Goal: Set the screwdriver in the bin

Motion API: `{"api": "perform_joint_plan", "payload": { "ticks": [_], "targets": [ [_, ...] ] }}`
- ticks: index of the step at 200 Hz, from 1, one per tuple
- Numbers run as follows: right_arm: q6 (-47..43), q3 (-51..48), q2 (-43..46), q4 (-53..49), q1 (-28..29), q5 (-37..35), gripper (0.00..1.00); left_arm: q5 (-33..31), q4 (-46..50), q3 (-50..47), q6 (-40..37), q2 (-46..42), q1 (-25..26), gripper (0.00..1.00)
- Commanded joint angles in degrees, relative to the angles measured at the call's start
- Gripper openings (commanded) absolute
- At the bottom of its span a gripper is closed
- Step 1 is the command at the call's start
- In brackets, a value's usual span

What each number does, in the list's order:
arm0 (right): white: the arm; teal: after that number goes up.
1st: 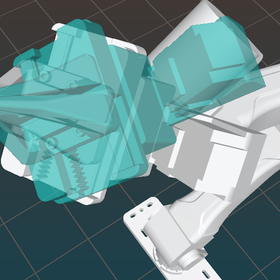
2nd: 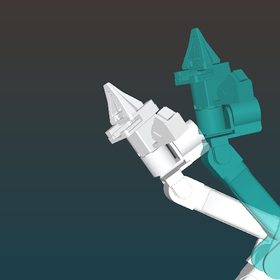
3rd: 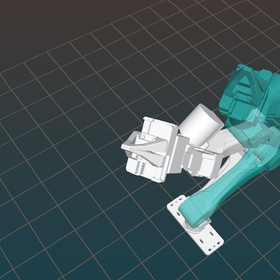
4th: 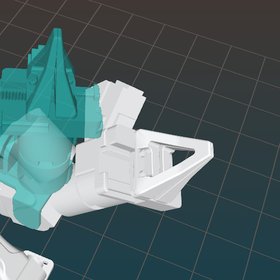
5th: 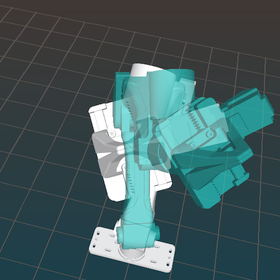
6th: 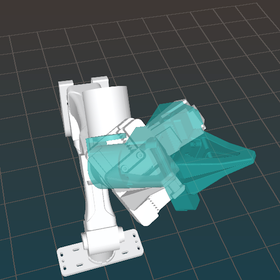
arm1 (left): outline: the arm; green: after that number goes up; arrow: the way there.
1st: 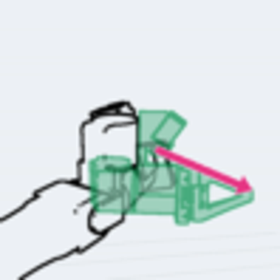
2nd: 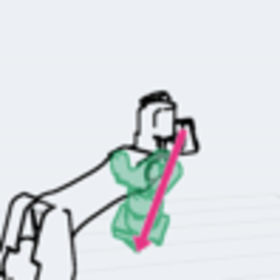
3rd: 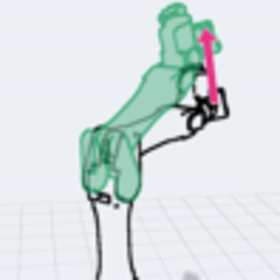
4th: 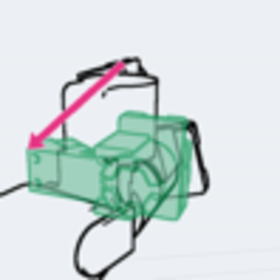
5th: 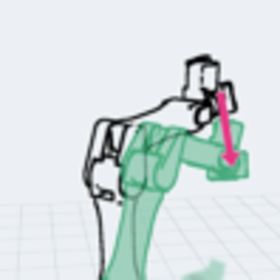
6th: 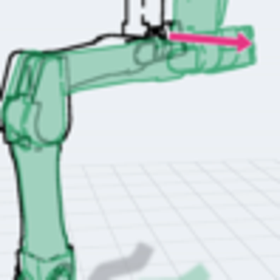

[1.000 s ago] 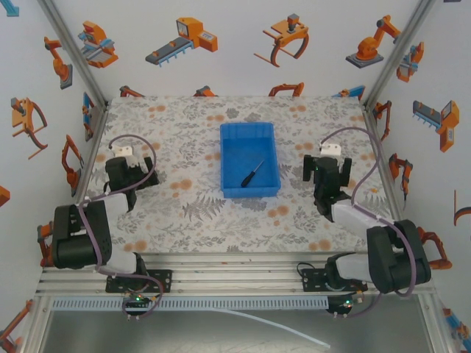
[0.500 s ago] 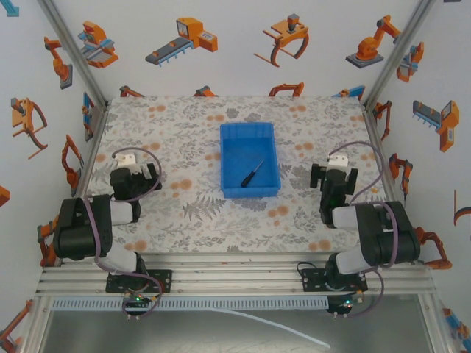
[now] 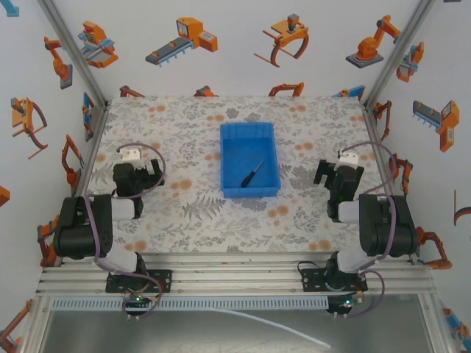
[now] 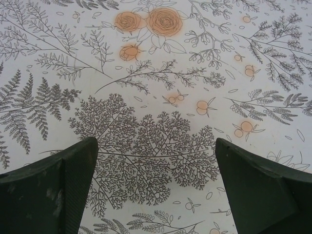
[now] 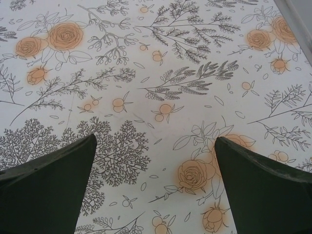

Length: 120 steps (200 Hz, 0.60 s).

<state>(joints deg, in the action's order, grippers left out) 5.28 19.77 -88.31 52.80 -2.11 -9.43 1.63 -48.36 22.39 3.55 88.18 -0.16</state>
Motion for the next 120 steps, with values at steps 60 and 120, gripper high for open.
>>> {"api": "perform_joint_plan", "payload": {
  "ticks": [60, 120],
  "targets": [
    [-0.1, 1.8, -0.2, -1.5, -0.2, 4.5, 0.99, -1.0, 0.7, 1.1, -1.3, 0.2, 0.2, 0.97],
    [-0.2, 1.9, -0.2, -1.7, -0.2, 4.6, 0.99, -1.1, 0.7, 1.1, -1.3, 0.2, 0.2, 0.97]
  ]
}}
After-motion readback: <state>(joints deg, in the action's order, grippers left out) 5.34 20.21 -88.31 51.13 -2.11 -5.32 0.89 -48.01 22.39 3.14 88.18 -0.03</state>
